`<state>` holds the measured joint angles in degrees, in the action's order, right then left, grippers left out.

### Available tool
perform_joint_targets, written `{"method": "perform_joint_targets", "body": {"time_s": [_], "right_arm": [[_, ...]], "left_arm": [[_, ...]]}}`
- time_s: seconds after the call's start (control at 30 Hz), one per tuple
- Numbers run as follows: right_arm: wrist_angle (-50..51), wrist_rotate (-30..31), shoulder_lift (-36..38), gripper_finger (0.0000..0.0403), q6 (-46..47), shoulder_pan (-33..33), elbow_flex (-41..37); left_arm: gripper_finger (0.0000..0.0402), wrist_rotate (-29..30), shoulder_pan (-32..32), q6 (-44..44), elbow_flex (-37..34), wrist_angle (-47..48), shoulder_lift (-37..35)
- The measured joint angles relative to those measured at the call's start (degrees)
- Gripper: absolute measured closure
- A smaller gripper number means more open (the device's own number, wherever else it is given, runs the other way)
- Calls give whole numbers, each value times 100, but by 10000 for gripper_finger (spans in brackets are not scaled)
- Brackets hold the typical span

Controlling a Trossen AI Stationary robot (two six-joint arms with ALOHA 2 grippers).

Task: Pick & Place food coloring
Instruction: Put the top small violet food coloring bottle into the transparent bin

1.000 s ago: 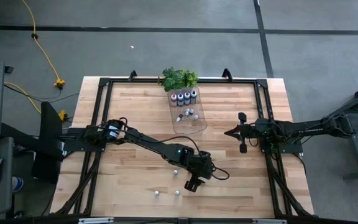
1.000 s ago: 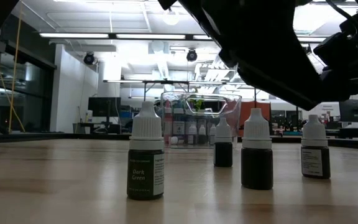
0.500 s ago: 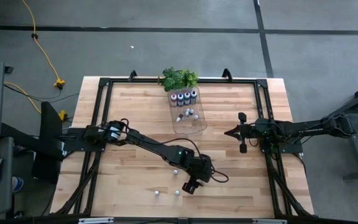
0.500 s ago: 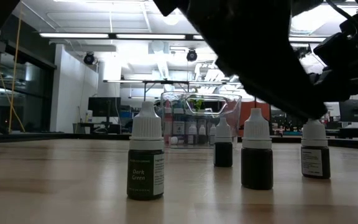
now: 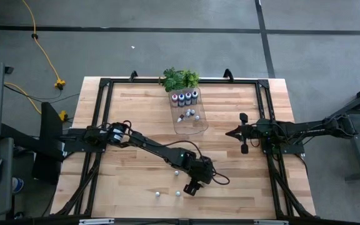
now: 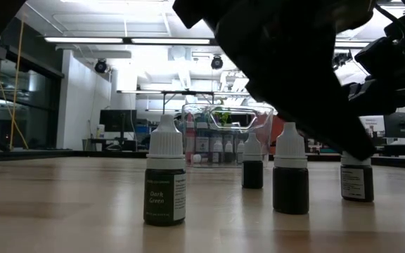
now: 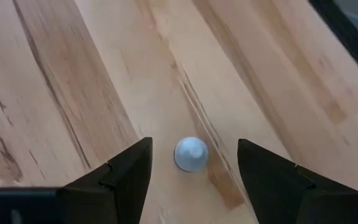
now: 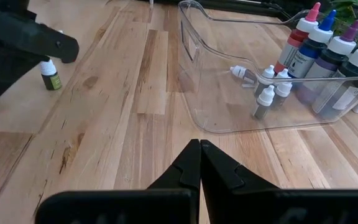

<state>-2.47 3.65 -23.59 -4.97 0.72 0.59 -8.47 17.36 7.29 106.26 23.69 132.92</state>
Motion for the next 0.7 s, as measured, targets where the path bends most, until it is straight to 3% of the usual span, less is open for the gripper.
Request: {"method": "perform_joint_targets", "body": {"time_s": [0.4,0.7], "right_arm": [[1,1,0,402,0,-1,-1],[3,1,0,402,0,-1,2]], "left_arm": [[270,-4,-9,-32,-2,11,4],[314,-9,-9,-160,-2,-27,4]]}}
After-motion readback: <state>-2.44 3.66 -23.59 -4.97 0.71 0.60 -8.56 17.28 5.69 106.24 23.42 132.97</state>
